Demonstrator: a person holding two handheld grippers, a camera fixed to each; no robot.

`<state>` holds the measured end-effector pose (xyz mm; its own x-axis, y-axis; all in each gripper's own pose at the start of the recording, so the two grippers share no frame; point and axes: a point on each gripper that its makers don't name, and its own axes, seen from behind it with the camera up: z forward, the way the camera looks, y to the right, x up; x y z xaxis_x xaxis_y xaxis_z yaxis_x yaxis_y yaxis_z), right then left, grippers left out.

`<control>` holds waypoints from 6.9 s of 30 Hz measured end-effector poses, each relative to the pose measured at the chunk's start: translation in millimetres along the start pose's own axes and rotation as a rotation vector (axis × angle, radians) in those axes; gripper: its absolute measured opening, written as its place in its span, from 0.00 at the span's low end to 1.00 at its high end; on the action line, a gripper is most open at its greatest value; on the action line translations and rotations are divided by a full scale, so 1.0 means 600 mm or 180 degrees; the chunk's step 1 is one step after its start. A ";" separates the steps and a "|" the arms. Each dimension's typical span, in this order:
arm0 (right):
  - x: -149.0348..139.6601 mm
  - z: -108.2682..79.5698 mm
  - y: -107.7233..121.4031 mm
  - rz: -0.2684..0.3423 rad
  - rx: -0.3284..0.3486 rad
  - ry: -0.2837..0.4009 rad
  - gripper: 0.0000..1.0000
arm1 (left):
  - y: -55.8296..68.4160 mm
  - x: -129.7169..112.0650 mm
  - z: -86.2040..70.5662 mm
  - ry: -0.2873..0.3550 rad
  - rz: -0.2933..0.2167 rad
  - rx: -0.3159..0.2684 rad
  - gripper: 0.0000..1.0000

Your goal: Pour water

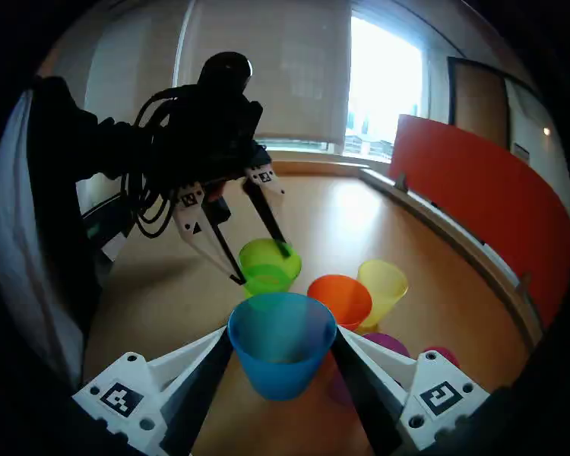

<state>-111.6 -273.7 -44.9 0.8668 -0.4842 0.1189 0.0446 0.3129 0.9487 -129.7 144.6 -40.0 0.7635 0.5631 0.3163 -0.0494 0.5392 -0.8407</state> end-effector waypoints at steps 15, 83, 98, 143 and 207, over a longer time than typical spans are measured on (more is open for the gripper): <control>-0.025 0.026 -0.009 -0.0035 0.0082 -0.0101 0.91 | 0.000 -0.011 0.013 -0.0032 0.0001 -0.0063 0.86; -0.099 -0.026 -0.006 0.0075 -0.0172 -0.0251 0.99 | -0.006 -0.059 -0.025 -0.0162 -0.0034 0.0129 0.91; -0.107 -0.077 0.002 0.0094 -0.0382 -0.0281 0.98 | -0.006 -0.080 -0.062 -0.0138 -0.0147 0.0294 0.91; -0.075 -0.241 0.134 0.0720 -0.2281 0.0208 0.99 | -0.139 -0.020 -0.200 0.0810 -0.0833 0.1980 0.91; -0.022 -0.459 0.220 0.1260 -0.4162 0.1650 0.99 | -0.139 0.040 -0.301 0.1974 -0.1166 0.3112 0.91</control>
<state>19.6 -0.7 -1.9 0.9948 0.0620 -0.0813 -0.0694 0.9934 -0.0909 9.2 0.2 -41.4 0.9993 0.0273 -0.0235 -0.0267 0.9993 0.0256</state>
